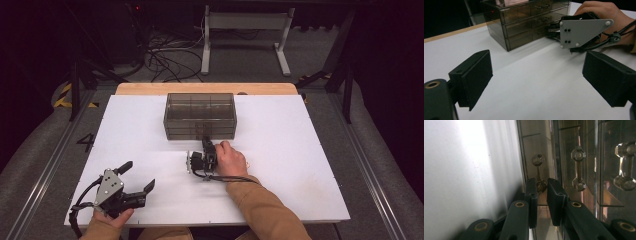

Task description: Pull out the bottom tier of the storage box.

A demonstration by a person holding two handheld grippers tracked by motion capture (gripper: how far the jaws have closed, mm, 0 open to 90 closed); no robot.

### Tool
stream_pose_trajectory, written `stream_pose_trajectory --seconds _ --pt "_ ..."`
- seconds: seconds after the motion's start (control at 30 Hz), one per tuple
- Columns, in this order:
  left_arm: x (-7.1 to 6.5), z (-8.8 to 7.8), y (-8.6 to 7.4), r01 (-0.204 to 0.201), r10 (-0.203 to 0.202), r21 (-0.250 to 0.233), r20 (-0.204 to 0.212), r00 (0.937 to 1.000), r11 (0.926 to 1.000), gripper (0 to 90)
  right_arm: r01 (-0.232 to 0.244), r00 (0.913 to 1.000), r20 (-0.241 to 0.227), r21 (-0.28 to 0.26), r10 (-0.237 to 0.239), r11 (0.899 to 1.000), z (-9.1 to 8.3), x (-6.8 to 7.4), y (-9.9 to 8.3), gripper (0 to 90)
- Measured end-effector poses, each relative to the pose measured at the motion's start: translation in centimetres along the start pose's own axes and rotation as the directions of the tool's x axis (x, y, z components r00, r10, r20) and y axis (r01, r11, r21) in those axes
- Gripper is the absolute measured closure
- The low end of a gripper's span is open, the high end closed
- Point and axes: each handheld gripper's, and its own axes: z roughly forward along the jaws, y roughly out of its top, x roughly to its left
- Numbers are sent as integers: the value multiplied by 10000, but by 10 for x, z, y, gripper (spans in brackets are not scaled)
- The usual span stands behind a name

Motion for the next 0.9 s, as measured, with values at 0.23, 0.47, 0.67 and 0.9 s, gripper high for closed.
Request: stream_pose_trajectory --seconds 0.23,0.47,0.67,0.9 --pt "0 0 0 -6 6 -13 16 10000 10000 97 -88 9999 92 -35 88 10000 -3 -1 1 802" --pt "0 0 0 -39 39 -9 36 10000 10000 97 -122 9999 9 -36 122 9999 -15 0 4 793" --pt "-1 1 0 9 -9 -5 52 10000 10000 97 -457 9979 -461 -100 452 9989 -19 -1 2 746" --pt "-1 1 1 9 -9 11 46 10000 10000 97 -1115 9893 -1002 -548 1056 9923 -30 -17 0 718"
